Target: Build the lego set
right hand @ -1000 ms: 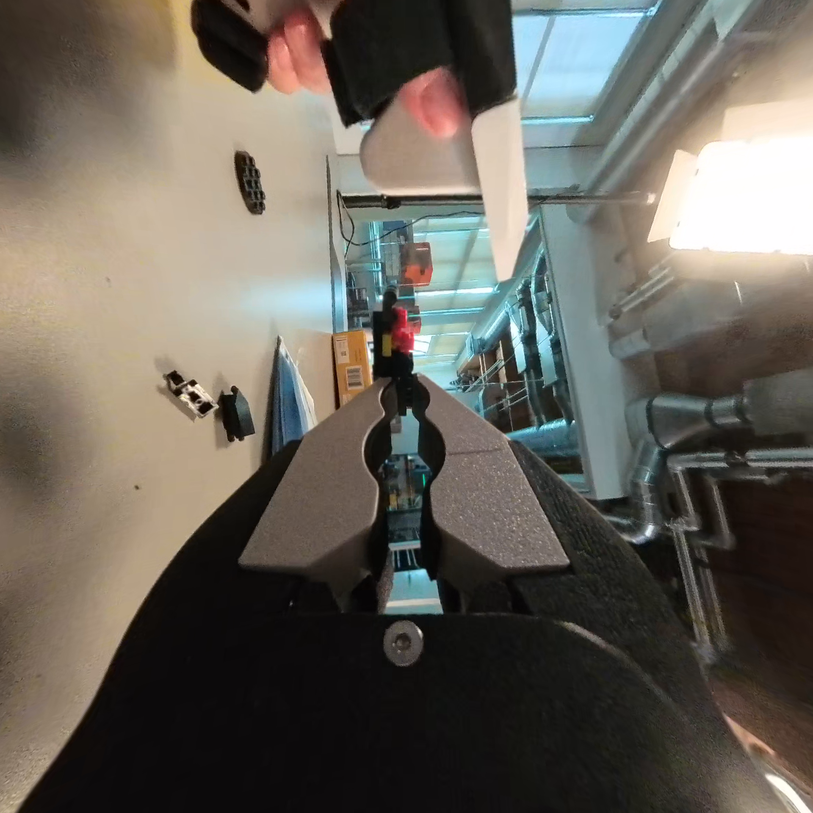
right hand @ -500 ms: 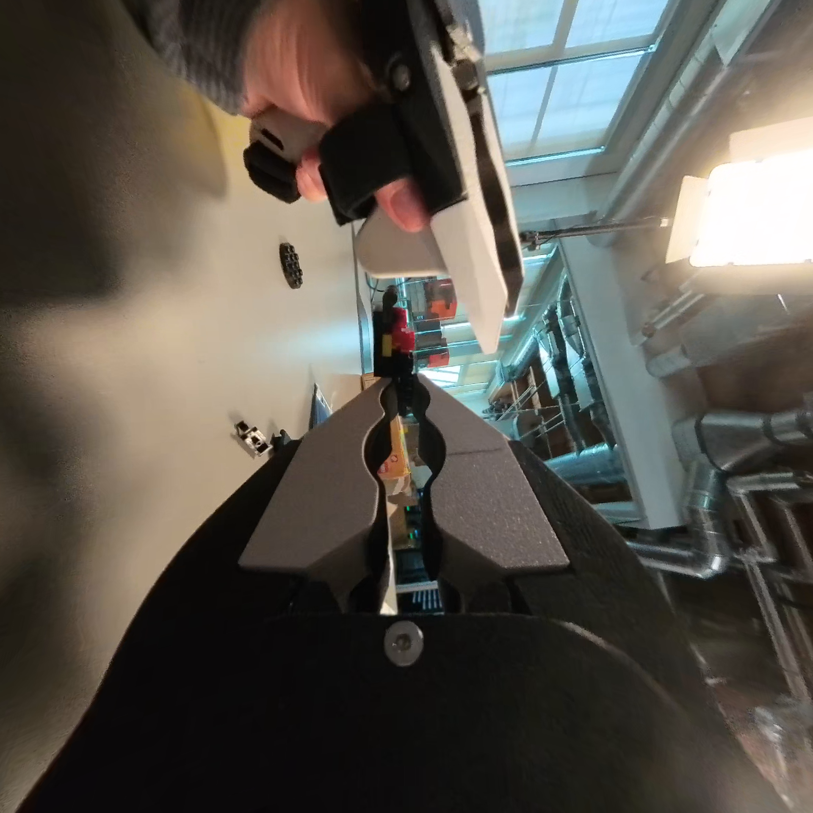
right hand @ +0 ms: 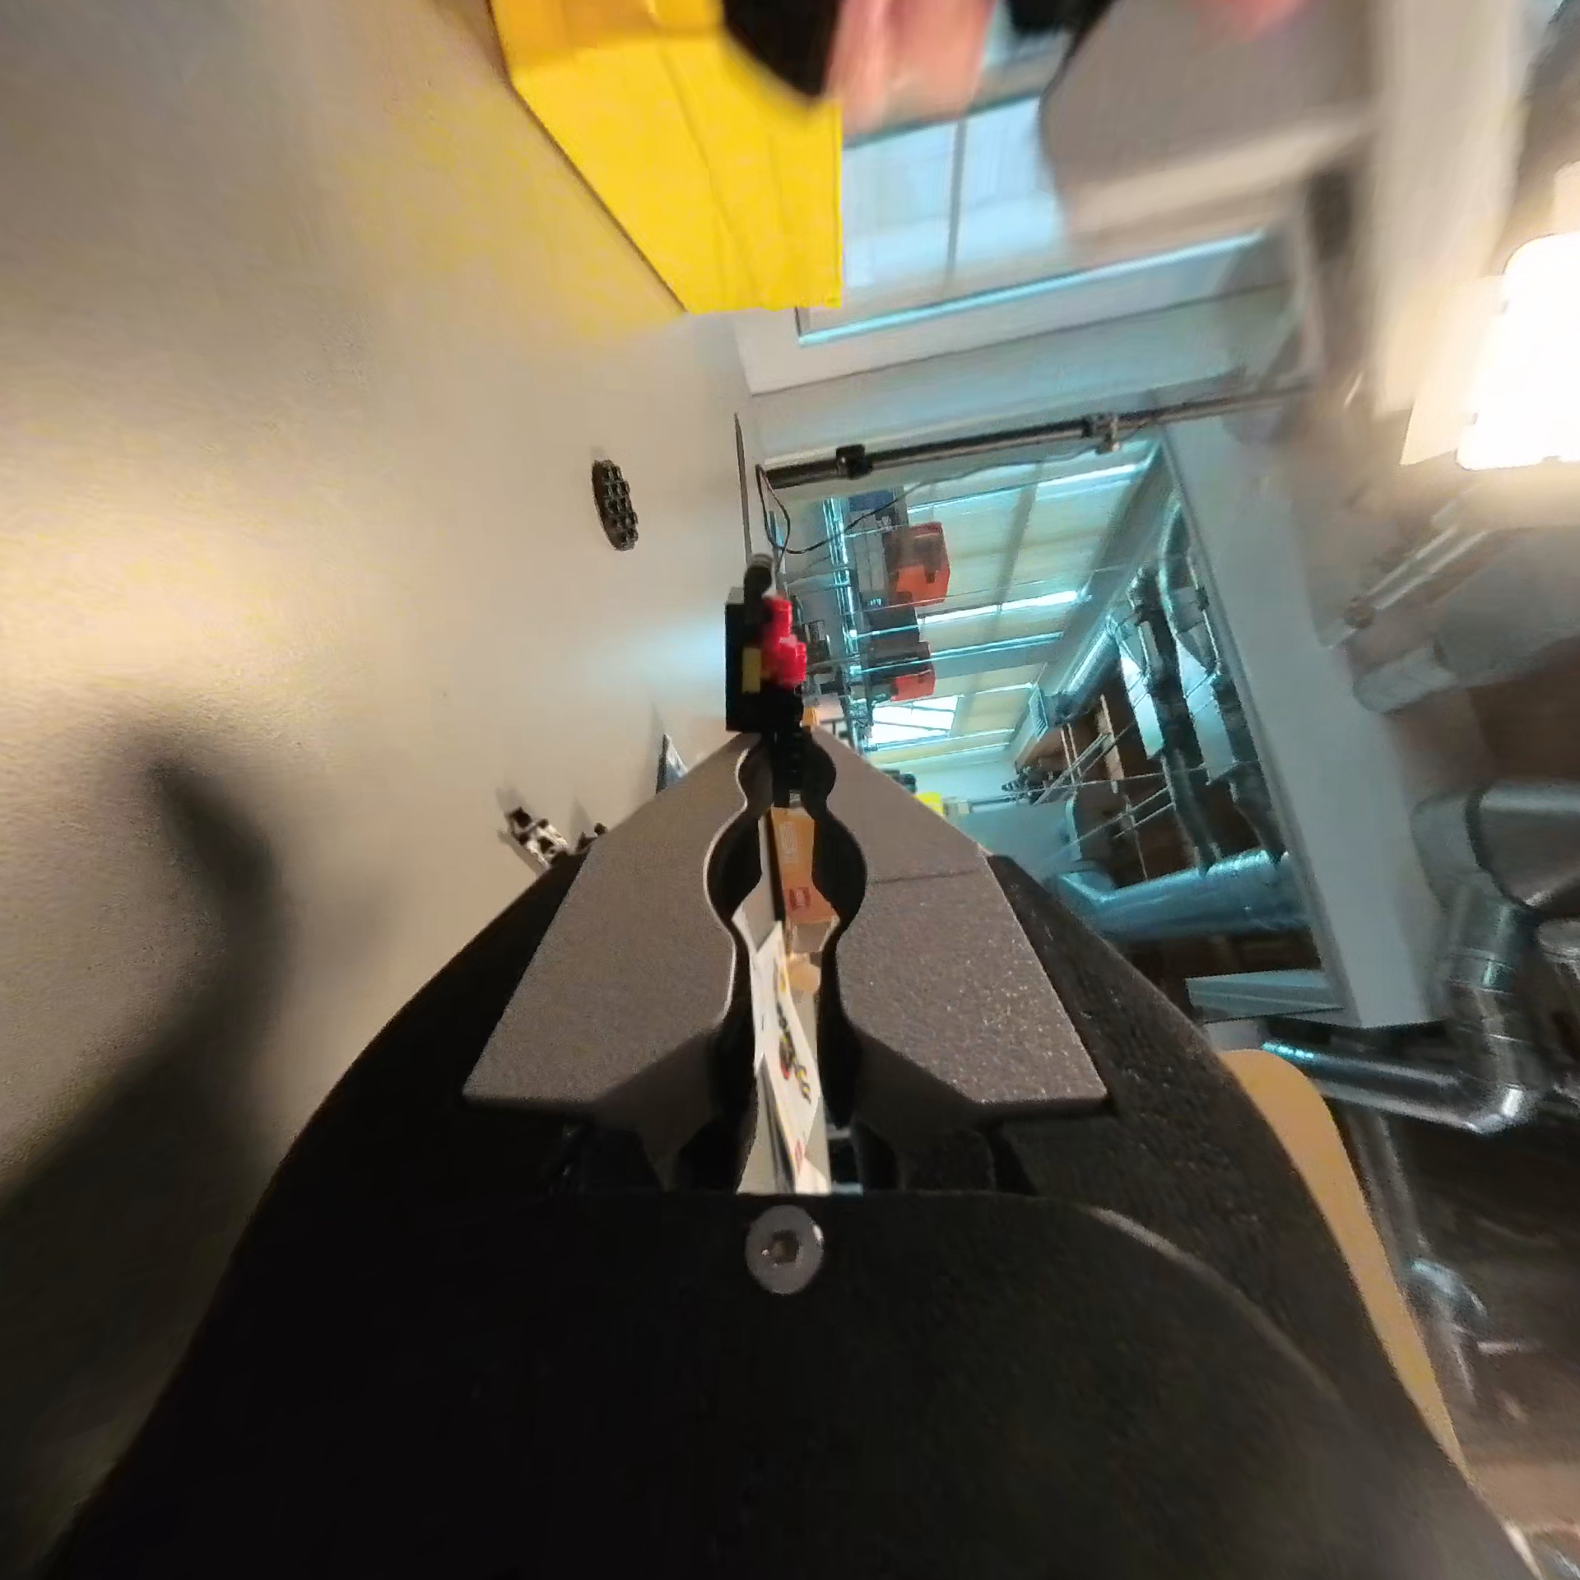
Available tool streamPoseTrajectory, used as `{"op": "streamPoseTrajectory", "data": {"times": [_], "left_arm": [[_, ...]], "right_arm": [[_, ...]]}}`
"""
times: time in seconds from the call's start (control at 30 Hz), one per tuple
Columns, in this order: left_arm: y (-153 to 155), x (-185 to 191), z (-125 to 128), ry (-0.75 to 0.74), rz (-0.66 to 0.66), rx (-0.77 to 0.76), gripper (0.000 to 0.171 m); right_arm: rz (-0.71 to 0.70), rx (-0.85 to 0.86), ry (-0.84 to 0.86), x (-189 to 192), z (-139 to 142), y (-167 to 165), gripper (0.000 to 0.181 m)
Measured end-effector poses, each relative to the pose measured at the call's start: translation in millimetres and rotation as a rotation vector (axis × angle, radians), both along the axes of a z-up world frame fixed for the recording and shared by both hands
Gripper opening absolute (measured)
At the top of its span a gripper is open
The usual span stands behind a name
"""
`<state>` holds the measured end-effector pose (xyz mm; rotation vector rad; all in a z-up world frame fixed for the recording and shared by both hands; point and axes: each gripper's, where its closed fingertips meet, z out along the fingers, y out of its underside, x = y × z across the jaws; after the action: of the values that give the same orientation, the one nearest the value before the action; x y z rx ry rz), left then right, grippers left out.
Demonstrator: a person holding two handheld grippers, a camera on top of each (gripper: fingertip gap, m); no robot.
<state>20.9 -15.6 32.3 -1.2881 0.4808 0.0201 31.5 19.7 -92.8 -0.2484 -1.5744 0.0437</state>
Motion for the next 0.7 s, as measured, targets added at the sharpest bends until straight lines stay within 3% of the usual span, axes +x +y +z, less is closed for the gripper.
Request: {"op": "streamPoseTrajectory", "data": {"times": [0.07,0.13,0.2,0.27,0.33,0.43,0.5,0.57,0.67,0.7], "left_arm": [[-21,-33,16,0.004,0.099,-0.117,0.04],[-41,-88,12,0.118,0.261,-0.312,0.032],[-71,-144,-23,0.271,0.336,-0.678,0.011],[-117,-195,-68,0.28,0.368,-1.145,0.008],[-150,-238,-98,0.309,0.389,-1.404,0.005],[-174,-291,-136,0.311,0.458,-1.606,0.001],[-191,-302,-155,0.263,0.45,-1.758,0.0],[-197,-310,-165,0.268,0.441,-1.816,0.001],[-197,-323,-171,0.3,0.444,-1.849,0.037],[-198,-326,-172,0.309,0.44,-1.868,0.04]], "right_arm": [[-0.027,-0.011,0.002,-2,1,7,0.003],[-0.039,-0.021,0.006,-3,1,12,0.002],[-0.055,-0.022,0.008,-4,2,15,0.003],[-0.06,-0.027,0.012,-4,3,15,0.003],[-0.066,-0.029,0.008,-4,3,14,0.003],[-0.069,-0.031,0.014,-2,4,14,0.003],[-0.068,-0.042,0.014,-2,5,15,0.003],[-0.059,-0.064,0.004,-3,3,14,0.002],[-0.055,-0.072,-0.002,-4,2,13,0.002],[-0.055,-0.073,-0.004,-4,2,13,0.002]]}}
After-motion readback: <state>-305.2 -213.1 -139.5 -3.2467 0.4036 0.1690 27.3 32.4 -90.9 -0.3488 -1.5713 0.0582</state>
